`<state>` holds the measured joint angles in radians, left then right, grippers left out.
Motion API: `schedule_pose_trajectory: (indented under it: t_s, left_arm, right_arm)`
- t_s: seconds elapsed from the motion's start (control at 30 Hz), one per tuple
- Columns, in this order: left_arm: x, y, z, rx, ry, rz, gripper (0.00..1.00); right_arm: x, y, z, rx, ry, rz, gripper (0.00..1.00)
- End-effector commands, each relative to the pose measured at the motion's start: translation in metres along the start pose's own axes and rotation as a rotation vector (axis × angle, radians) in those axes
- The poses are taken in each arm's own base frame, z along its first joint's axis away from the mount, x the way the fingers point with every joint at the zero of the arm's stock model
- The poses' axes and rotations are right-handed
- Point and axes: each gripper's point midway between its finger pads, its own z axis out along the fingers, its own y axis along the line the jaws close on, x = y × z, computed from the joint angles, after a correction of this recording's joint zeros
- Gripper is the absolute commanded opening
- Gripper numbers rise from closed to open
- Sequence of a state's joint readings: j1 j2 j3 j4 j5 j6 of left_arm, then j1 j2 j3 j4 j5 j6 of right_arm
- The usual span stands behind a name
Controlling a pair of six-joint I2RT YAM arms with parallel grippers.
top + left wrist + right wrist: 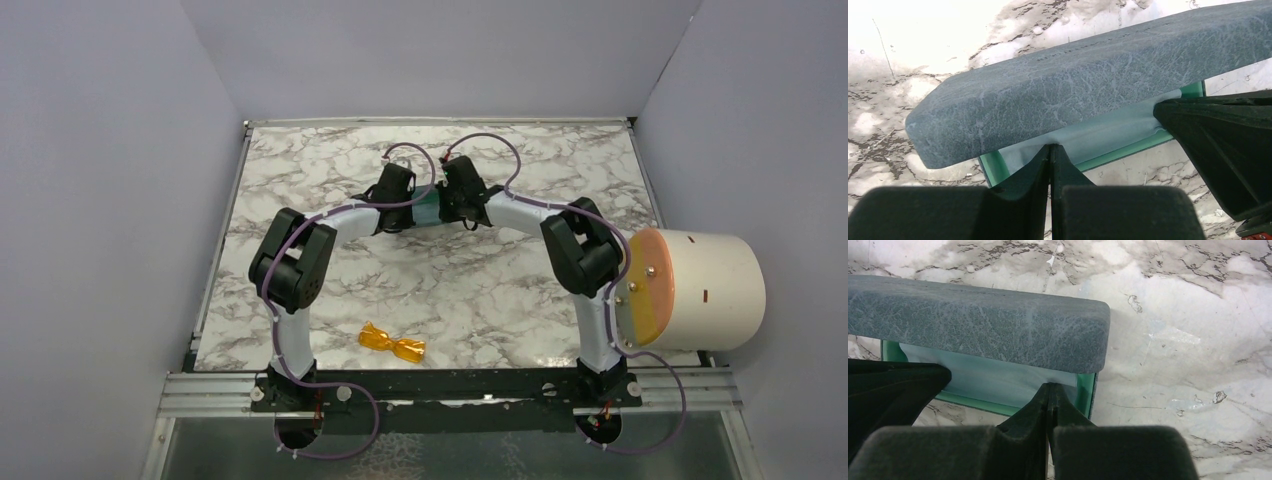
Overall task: Organize the sunglasses
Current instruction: Place the glasses cleaning cloth in the sunglasses case.
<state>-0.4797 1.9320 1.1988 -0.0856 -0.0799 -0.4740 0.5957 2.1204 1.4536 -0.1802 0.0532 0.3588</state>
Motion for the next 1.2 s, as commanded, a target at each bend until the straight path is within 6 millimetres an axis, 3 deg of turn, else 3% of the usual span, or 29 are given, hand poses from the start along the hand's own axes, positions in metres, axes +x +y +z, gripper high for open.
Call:
schedule_pose_trajectory:
  t_s: [0.0, 0.43, 0.63, 0.87, 1.17]
  left_arm:
    - [-0.007, -0.001, -0.011, -0.025, 0.003, 0.033, 0.09]
    - [-0.042, -0.02, -0.05, -0.005, -0.073, 0.07, 0.2]
    - [-0.063, -0.017, -0.07, -0.038, -0.115, 0.112, 0.22]
    - [-0.088, -0.006, -0.07, -0.059, -0.149, 0.129, 0.24]
    - [-0.121, 0.009, -0.048, -0.073, -0.177, 0.142, 0.24]
  right_arm:
    - [-0.017, 0.006, -0.012, -0.031, -0.038, -0.021, 0.01]
    - [-0.048, 0.023, -0.04, -0.097, -0.111, -0.019, 0.08]
    - [-0.055, 0.03, -0.059, -0.127, -0.123, 0.009, 0.08]
    - [-0.036, 0.032, -0.086, -0.144, -0.108, 0.034, 0.08]
    - [-0.001, 0.021, -0.114, -0.12, -0.081, 0.05, 0.09]
